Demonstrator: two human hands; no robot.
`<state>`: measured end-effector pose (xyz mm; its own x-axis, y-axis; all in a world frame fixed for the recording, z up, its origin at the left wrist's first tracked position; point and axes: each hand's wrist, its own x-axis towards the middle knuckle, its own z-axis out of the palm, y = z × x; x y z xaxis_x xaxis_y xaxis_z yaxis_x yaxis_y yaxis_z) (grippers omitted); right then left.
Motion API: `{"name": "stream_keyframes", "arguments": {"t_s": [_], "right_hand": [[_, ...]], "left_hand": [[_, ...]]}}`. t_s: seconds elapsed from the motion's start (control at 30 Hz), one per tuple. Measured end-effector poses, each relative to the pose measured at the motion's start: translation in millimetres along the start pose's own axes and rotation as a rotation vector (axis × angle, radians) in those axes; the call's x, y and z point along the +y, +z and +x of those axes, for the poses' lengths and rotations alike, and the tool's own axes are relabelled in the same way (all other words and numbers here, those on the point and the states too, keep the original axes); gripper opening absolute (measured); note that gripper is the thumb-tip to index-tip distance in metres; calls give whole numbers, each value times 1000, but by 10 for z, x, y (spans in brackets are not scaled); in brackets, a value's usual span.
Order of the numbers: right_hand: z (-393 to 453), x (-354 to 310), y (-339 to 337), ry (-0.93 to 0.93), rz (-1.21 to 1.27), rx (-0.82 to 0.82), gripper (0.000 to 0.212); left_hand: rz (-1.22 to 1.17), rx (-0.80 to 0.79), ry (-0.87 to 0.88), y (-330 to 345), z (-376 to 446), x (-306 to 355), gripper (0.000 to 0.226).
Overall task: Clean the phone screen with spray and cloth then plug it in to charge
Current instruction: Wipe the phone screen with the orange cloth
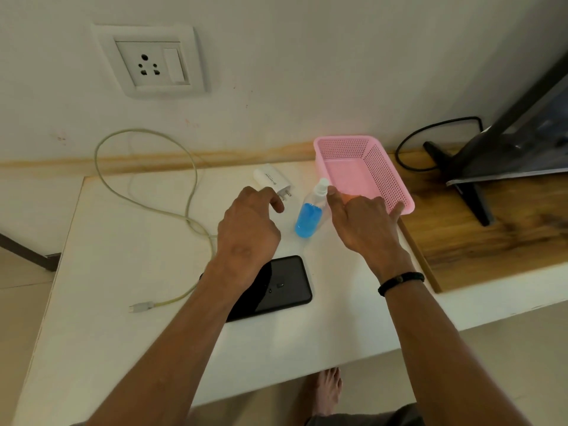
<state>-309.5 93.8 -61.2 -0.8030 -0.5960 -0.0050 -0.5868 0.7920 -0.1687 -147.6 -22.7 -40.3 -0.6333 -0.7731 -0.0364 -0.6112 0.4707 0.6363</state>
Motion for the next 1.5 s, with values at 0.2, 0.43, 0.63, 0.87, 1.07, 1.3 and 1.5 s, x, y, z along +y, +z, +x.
{"name": "stream_keyframes", "arguments": {"t_s": [0.2,0.43,0.63,0.87,1.07,1.3,1.5], "right_hand": [[11,-18,-284,53,406,172,79],[-456,-113,-671,234,1276,341,61],[-1074,-277,-625,39,1459,-49,32],[-1074,-338,-418,-21,836,-75,30],[-1067,-458,-154,-131,194,27,26],[-1006,-625,36,-191,278,44,19],[-1030,-652,109,-204,256,-66,24]], "left_hand": [[-95,129,106,-268,-63,-15,33],[-391,132,65,-381,-162,37,18],[-625,-342,-40,-586,-556,23,22],[204,-321,48,-862,-719,-633,68],[304,-419,116,-706,-749,-1001,120],[335,-407,183,-445,-601,-1057,108],[296,-400,182,-465,-581,-1098,95]]}}
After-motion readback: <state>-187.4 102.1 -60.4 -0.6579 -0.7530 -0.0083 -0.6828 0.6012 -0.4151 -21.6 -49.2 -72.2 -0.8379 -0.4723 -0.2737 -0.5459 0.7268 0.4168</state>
